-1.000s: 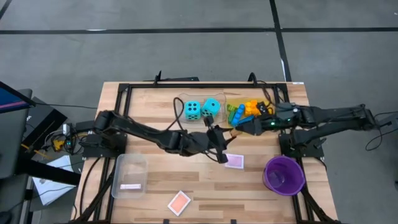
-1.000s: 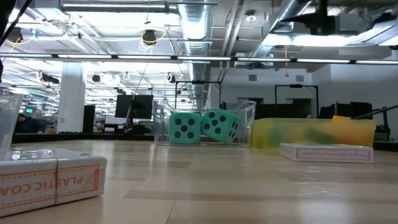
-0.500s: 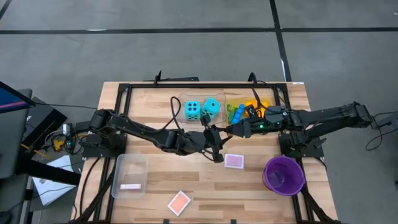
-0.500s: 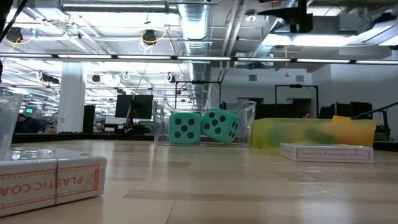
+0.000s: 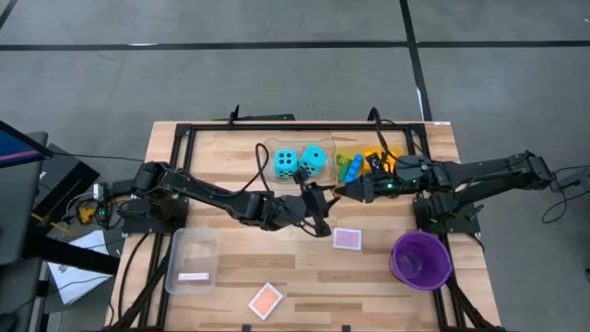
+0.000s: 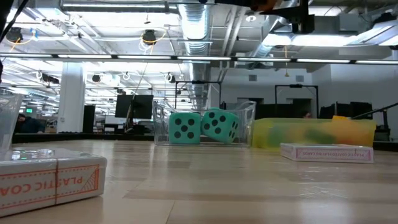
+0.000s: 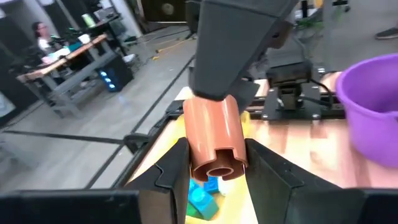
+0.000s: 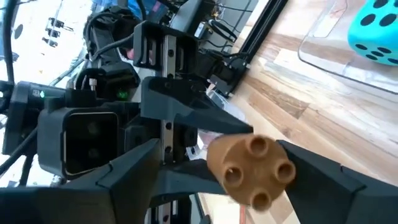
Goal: Pick & Place Toys
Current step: Put the brown game piece into the yellow bin
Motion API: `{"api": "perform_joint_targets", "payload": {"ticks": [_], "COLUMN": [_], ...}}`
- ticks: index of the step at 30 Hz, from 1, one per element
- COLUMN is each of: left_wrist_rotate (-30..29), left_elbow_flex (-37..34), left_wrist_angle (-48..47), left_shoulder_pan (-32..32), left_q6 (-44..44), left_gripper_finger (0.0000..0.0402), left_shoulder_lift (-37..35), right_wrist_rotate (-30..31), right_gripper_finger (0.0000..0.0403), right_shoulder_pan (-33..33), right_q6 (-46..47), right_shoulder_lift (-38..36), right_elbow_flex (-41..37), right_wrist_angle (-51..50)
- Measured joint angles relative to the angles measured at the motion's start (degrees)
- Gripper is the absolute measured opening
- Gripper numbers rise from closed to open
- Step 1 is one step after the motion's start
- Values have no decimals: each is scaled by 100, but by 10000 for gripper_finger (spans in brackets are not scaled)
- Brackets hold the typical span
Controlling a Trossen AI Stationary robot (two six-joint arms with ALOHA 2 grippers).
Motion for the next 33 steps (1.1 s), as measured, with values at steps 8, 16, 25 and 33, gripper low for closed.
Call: {"api": "perform_joint_targets", "payload": {"ticks": [8,16,25,33], "left_wrist_rotate": [-212,-240,-295,-309], "left_elbow_flex": [0,0,2,2], "left_wrist_angle": [2,-8,9,-4], "left_shoulder_pan": [0,5,3,7], "left_q6": [-7,-13,-80,-406], "left_gripper_finger": [116,116,127,145], "left_shoulder_lift": [0,2,-2,-2], "right_wrist_rotate": [0,6,71,76], "right_gripper_finger": [303,276,143,119], "right_shoulder_pan": [-3,-3,-7,-84], "right_q6": [-3,-19,-121,-204], "right_shoulder_lift": [-2,-2,-1,-2], "right_elbow_flex": [0,0,-2,-2], "right_wrist_angle": [6,-118,-166,-127]}}
